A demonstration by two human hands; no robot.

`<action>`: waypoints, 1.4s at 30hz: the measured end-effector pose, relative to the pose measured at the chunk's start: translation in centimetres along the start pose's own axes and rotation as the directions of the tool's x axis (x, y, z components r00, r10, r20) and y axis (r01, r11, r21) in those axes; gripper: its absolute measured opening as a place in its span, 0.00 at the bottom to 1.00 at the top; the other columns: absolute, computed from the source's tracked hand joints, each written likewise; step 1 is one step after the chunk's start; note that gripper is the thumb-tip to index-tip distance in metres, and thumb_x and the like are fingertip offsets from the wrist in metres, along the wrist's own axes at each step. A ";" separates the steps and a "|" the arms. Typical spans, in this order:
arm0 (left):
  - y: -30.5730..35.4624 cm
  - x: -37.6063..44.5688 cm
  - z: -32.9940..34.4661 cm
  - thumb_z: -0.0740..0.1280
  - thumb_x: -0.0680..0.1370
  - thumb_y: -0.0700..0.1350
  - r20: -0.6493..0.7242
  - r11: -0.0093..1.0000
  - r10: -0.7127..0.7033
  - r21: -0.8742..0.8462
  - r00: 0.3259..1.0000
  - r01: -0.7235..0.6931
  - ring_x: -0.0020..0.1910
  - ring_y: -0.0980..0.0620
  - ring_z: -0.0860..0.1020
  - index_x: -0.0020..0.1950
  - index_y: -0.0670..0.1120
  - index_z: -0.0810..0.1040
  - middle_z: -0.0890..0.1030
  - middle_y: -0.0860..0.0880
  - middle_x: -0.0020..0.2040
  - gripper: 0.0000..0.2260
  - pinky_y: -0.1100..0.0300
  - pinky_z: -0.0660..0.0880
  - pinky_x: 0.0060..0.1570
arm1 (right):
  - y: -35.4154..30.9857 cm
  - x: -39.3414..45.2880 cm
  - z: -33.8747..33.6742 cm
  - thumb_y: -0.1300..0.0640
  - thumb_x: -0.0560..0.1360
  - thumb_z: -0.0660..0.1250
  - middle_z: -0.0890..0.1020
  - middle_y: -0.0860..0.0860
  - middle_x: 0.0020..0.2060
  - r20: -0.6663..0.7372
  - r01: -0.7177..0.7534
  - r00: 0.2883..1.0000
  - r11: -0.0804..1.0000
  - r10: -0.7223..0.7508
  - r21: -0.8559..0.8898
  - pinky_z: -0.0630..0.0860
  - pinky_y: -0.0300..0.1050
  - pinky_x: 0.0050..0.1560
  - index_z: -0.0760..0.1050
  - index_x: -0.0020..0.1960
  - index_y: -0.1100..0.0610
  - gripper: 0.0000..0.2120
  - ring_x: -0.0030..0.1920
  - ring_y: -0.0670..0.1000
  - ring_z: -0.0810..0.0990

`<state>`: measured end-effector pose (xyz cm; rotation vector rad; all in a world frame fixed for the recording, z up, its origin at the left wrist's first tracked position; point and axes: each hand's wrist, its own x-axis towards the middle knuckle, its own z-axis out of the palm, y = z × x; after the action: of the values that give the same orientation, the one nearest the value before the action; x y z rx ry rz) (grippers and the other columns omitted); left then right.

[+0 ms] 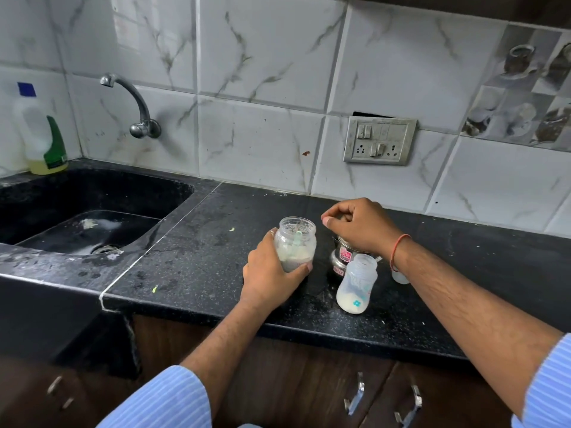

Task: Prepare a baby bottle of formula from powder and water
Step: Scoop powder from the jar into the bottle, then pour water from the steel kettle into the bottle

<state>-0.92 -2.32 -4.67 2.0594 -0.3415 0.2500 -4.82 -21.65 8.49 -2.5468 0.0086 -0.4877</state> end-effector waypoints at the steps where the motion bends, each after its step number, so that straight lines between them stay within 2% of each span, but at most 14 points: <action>1: 0.0 0.0 0.0 0.80 0.70 0.68 -0.017 1.000 -0.001 -0.013 1.000 0.001 0.81 0.46 0.70 0.87 0.52 0.61 0.72 0.53 0.81 0.52 0.37 0.69 0.79 | 0.7 -0.2 -0.5 0.50 0.79 0.74 0.73 0.40 0.21 -0.021 -0.021 1.000 1.000 0.021 0.008 0.73 0.41 0.37 0.87 0.48 0.47 0.04 0.26 0.41 0.70; 5: 0.8 -0.8 -0.3 0.80 0.75 0.61 -0.128 0.999 0.030 -0.010 0.991 -0.031 0.86 0.45 0.58 0.89 0.49 0.56 0.59 0.50 0.86 0.50 0.34 0.61 0.82 | 3.6 -1.4 -2.6 0.50 0.79 0.72 0.80 0.50 0.27 -0.093 -0.106 0.989 0.993 0.111 0.058 0.82 0.51 0.45 0.85 0.48 0.47 0.04 0.32 0.48 0.77; 7: 1.4 -1.7 -0.6 0.78 0.76 0.59 -0.286 0.992 0.123 0.027 0.950 -0.121 0.84 0.48 0.59 0.87 0.51 0.60 0.60 0.53 0.85 0.45 0.38 0.61 0.77 | 5.2 -1.8 -3.3 0.49 0.79 0.71 0.85 0.54 0.32 -0.138 -0.155 0.977 0.986 0.163 0.066 0.82 0.51 0.46 0.85 0.47 0.47 0.04 0.34 0.52 0.82; 9: 1.7 -2.6 -0.6 0.76 0.77 0.56 -0.379 0.941 0.337 0.096 0.862 -0.325 0.80 0.50 0.64 0.84 0.51 0.67 0.66 0.53 0.80 0.37 0.46 0.63 0.75 | 6.7 -2.2 -3.8 0.49 0.79 0.71 0.86 0.52 0.32 -0.174 -0.216 0.959 0.974 0.226 0.074 0.83 0.51 0.48 0.84 0.47 0.47 0.05 0.39 0.55 0.86; 11: 1.9 -3.5 0.0 0.73 0.78 0.57 -0.325 0.847 0.532 0.207 0.782 -0.490 0.76 0.49 0.70 0.81 0.51 0.72 0.72 0.53 0.77 0.32 0.48 0.69 0.71 | 7.8 -2.8 -3.9 0.48 0.78 0.70 0.86 0.50 0.32 -0.187 -0.271 0.941 0.959 0.282 0.084 0.82 0.48 0.40 0.84 0.47 0.48 0.06 0.36 0.54 0.85; 13: 2.5 -4.1 0.7 0.72 0.78 0.59 -0.212 0.800 0.597 0.231 0.773 -0.554 0.71 0.52 0.74 0.81 0.51 0.72 0.76 0.54 0.74 0.32 0.52 0.71 0.65 | 8.4 -3.5 -3.7 0.47 0.77 0.70 0.86 0.50 0.31 -0.191 -0.327 0.921 0.940 0.339 0.095 0.75 0.43 0.29 0.83 0.47 0.48 0.06 0.27 0.50 0.79; 16: 3.6 -4.6 2.1 0.74 0.79 0.59 -0.036 0.829 0.559 0.061 0.828 -0.557 0.60 0.63 0.76 0.81 0.48 0.71 0.76 0.56 0.71 0.33 0.63 0.75 0.61 | 8.9 -4.4 -3.2 0.46 0.78 0.69 0.85 0.48 0.28 -0.164 -0.385 0.904 0.918 0.396 0.097 0.72 0.41 0.26 0.83 0.46 0.48 0.08 0.23 0.49 0.75; 18: 4.0 -4.5 3.0 0.75 0.79 0.63 0.081 0.869 0.493 0.007 0.866 -0.495 0.52 0.66 0.75 0.82 0.50 0.69 0.74 0.60 0.72 0.35 0.69 0.72 0.57 | 9.1 -4.7 -2.7 0.45 0.79 0.69 0.83 0.48 0.28 -0.114 -0.408 0.899 0.904 0.422 0.131 0.69 0.40 0.25 0.83 0.47 0.50 0.10 0.22 0.49 0.73; 23: 3.5 -3.4 4.2 0.77 0.76 0.68 0.283 0.882 0.443 0.031 0.850 -0.470 0.65 0.62 0.75 0.82 0.50 0.71 0.77 0.57 0.69 0.40 0.63 0.74 0.65 | 9.4 -5.1 -1.8 0.43 0.82 0.66 0.82 0.51 0.31 -0.021 -0.449 0.883 0.855 0.470 0.260 0.64 0.38 0.24 0.80 0.51 0.51 0.12 0.25 0.50 0.70; 25: 3.4 -3.0 4.5 0.77 0.75 0.68 0.314 0.891 0.410 0.062 0.856 -0.450 0.58 0.61 0.77 0.77 0.52 0.75 0.78 0.58 0.64 0.35 0.61 0.75 0.58 | 9.4 -5.1 -1.7 0.40 0.82 0.65 0.81 0.51 0.32 0.005 -0.469 0.873 0.836 0.488 0.284 0.64 0.38 0.24 0.79 0.51 0.52 0.15 0.26 0.50 0.70; 29: 3.1 -2.5 4.8 0.77 0.74 0.68 0.331 0.902 0.378 0.076 0.865 -0.424 0.49 0.65 0.75 0.68 0.54 0.80 0.77 0.63 0.55 0.28 0.64 0.70 0.48 | 9.2 -5.4 -1.3 0.38 0.82 0.64 0.78 0.50 0.30 0.107 -0.504 0.858 0.784 0.502 0.362 0.62 0.37 0.26 0.80 0.51 0.53 0.18 0.26 0.48 0.67; 32: 3.1 -2.3 4.7 0.78 0.72 0.69 0.325 0.910 0.368 0.065 0.871 -0.409 0.50 0.64 0.77 0.68 0.55 0.81 0.79 0.62 0.55 0.30 0.64 0.72 0.47 | 9.2 -5.6 -0.9 0.40 0.83 0.64 0.76 0.50 0.29 0.112 -0.487 0.866 0.769 0.488 0.414 0.62 0.38 0.25 0.77 0.48 0.54 0.18 0.26 0.48 0.67; 36: 3.1 -2.2 4.8 0.79 0.71 0.69 0.321 0.919 0.354 0.053 0.878 -0.390 0.49 0.62 0.77 0.67 0.55 0.81 0.80 0.60 0.55 0.30 0.62 0.72 0.47 | 9.4 -5.9 -0.2 0.42 0.84 0.64 0.75 0.51 0.29 0.092 -0.451 0.879 0.753 0.468 0.479 0.60 0.38 0.25 0.80 0.54 0.58 0.19 0.27 0.47 0.66; 42: 3.1 -2.2 4.7 0.79 0.69 0.70 0.337 0.922 0.346 0.053 0.876 -0.384 0.50 0.63 0.78 0.68 0.56 0.80 0.80 0.62 0.56 0.32 0.62 0.74 0.48 | 10.0 -6.1 0.1 0.41 0.84 0.64 0.73 0.52 0.29 -0.001 -0.418 0.872 0.744 0.490 0.521 0.59 0.41 0.29 0.80 0.51 0.59 0.20 0.23 0.44 0.65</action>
<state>-3.84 -7.63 -5.12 2.1418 -0.9452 0.1623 -9.50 -29.49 1.18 -1.8903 0.4857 -0.4004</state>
